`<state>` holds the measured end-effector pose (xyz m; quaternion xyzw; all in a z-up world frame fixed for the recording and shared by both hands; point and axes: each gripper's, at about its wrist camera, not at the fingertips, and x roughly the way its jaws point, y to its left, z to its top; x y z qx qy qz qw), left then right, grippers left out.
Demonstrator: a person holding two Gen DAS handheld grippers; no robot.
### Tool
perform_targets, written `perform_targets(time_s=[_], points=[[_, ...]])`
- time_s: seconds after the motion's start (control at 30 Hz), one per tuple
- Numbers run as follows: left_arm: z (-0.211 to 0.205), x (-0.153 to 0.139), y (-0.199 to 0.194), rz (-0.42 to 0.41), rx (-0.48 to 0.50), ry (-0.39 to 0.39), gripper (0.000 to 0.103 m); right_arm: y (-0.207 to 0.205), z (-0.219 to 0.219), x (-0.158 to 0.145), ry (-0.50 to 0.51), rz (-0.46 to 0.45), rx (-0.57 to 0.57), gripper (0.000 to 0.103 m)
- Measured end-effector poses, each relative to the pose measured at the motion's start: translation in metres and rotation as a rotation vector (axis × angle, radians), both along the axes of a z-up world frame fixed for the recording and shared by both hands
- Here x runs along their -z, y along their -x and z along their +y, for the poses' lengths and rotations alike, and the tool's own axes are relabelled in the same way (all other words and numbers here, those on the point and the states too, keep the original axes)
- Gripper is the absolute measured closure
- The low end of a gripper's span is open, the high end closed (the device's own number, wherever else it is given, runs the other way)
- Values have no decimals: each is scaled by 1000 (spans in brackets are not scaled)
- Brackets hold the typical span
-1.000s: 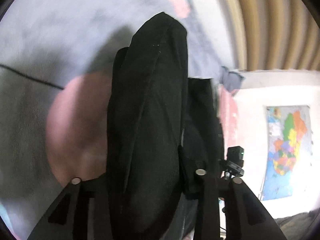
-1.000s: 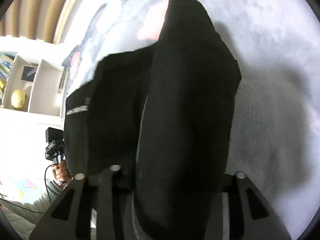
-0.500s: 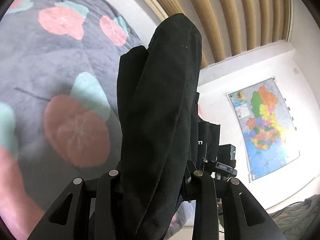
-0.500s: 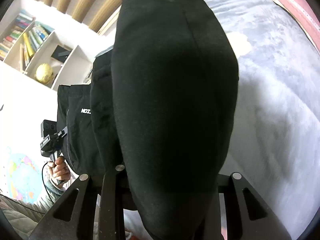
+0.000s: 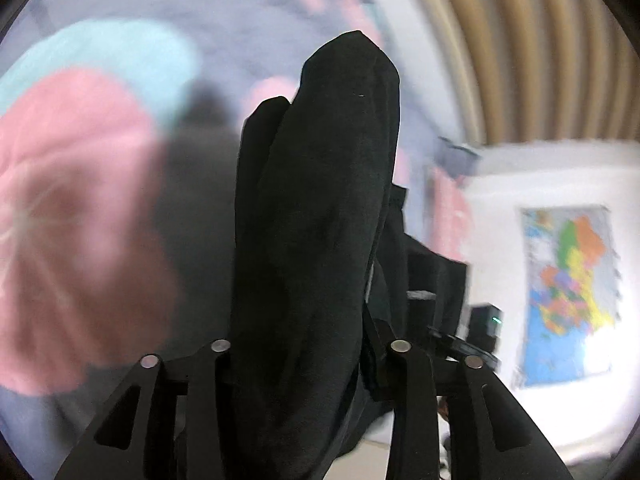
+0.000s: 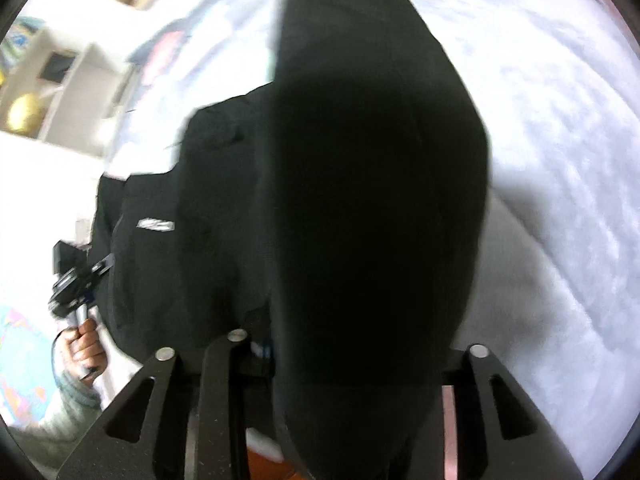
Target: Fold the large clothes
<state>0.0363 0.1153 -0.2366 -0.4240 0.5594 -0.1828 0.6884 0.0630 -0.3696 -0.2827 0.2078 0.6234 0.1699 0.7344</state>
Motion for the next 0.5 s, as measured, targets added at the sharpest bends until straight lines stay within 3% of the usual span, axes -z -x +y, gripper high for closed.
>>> perform_targets(time_s=[0.1,0.17,0.27,0.3,0.4,0.5], points=[[25,33,2,89,-94,39,54,-2,-14,16,-27,41,85,53],[39,51,4,141,-131,46,49,1,-21,22,6,60,118,43],[58,56,7,170,-166,97,49,4,-28,20,17,84,170,43],[64,50,9,163,-166,83,49,7,-31,15,22,79,186,43],[76,13,13,107,-154,-49,49,22,-34,-16,138,13,202,38],[70,-35,9,6,-95,-242,49,28,-1,-64,266,-103,169,38]])
